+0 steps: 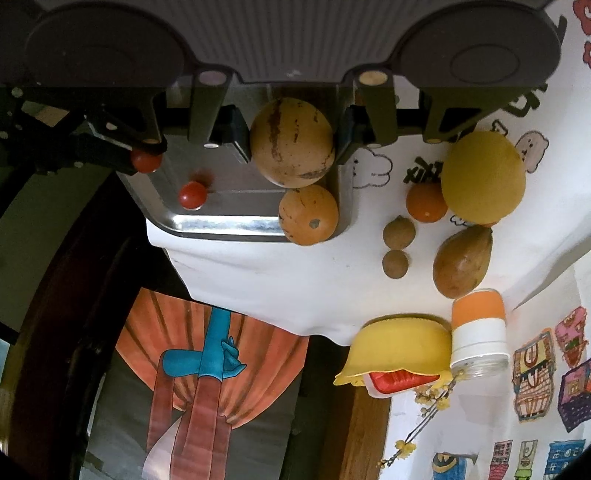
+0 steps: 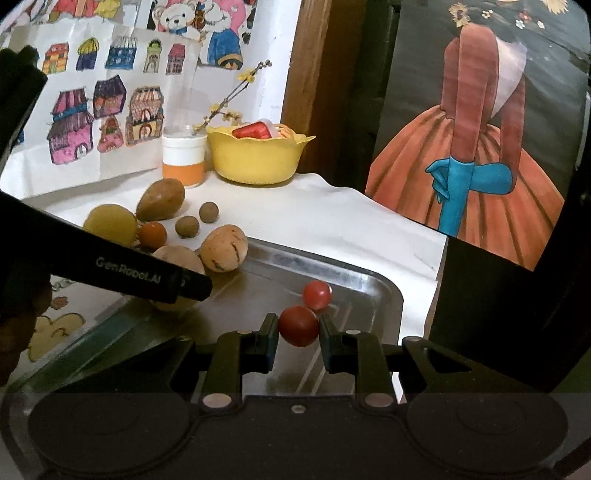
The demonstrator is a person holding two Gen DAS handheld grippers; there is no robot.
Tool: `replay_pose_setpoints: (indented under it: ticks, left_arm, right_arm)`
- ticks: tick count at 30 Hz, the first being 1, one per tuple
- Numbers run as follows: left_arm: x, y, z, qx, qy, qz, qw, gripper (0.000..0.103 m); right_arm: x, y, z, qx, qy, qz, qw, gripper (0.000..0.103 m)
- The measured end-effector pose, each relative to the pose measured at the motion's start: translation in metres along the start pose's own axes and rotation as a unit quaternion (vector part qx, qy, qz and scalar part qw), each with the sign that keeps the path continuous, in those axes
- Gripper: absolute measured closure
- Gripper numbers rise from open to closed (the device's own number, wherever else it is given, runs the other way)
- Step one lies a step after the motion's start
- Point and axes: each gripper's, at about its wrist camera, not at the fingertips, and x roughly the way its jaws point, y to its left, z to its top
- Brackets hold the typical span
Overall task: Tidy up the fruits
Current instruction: 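Carry the speckled fruit in the left tool over the tray while the right tool carries the tomato, then lower and release the speckled fruit from the left tool while the right tool releases the tomato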
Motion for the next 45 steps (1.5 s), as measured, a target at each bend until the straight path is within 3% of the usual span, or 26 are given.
replay_pose_setpoints:
  ticks: [8,29,33,37,40,45]
  left_arm:
    - [0.008,-0.002,0.005,0.009,-0.004,-0.001,0.9999,0.050]
    - [0.015,-0.008,0.001,0.022,0.010,-0.005,0.9997,0.050]
    - [0.011,-0.009,0.001,0.024,0.001,-0.001,0.9997,0.046]
    - [0.004,-0.008,0.001,0.018,-0.009,-0.002,0.9998,0.033]
    - [-0.003,-0.007,0.000,0.011,-0.020,0.000,0.9997,0.027]
    - [-0.015,-0.004,-0.002,0.008,-0.035,0.005,0.9993,0.017]
  right_arm:
    - [0.019,0.002,0.007,-0.033,0.018,-0.006,0.999,0.078]
    - [0.030,0.001,0.009,-0.033,0.032,-0.014,0.999,0.076]
    - [0.027,0.000,0.009,-0.029,0.025,-0.020,0.999,0.061]
    - [0.020,-0.001,0.009,-0.018,0.011,-0.031,0.999,0.038]
    - [0.013,-0.002,0.008,-0.011,0.004,-0.034,0.999,0.026]
    - [0.003,-0.001,0.004,-0.003,0.000,-0.043,0.999,0.014]
